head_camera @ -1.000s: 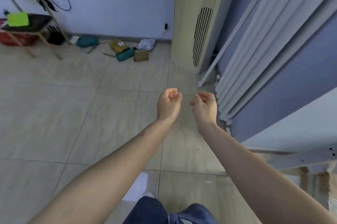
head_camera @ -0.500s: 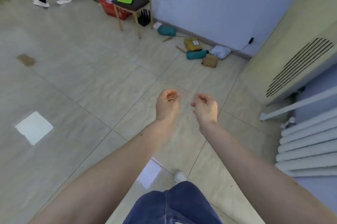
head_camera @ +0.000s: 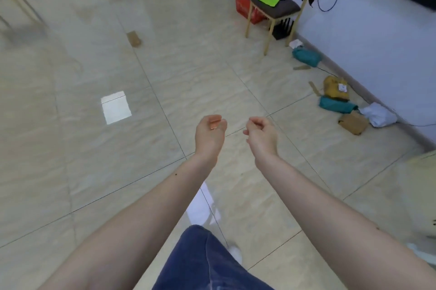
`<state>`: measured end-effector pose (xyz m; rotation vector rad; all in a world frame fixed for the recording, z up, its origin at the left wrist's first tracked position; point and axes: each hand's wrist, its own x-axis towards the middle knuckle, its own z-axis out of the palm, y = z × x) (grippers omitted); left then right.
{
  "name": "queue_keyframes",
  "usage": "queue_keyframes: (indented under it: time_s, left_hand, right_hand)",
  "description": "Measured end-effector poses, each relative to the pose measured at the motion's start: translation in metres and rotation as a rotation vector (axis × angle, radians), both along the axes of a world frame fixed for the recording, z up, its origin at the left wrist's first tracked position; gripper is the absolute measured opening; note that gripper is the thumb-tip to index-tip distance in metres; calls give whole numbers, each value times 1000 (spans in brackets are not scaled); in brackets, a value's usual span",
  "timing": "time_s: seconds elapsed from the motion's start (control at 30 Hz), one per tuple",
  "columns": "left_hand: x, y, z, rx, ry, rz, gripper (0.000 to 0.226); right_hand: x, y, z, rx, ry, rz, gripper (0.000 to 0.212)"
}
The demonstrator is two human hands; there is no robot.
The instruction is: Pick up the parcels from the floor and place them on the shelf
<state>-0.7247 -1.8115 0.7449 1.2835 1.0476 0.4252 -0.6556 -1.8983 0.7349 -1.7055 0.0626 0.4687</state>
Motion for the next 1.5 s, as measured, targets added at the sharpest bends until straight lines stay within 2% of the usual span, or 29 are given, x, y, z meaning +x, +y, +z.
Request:
queue_keyframes:
  time_s: [0.23, 0.63, 1.2, 1.5]
  left_hand:
    - [19, 110, -5, 22, -15, 117, 24]
    - [70, 304, 0, 48, -26, 161, 21]
    - [203, 562, -1, 22, -25, 292, 23]
    - [240, 709, -8, 18, 9, 361, 26]
  right_hand:
    - [29, 115, -4, 7, 11, 140, 14]
    - [81, 311, 6, 20, 14, 178, 20]
    - [229, 580, 8, 7, 20, 337, 14]
    - [273, 739, -6, -12, 36, 399, 14]
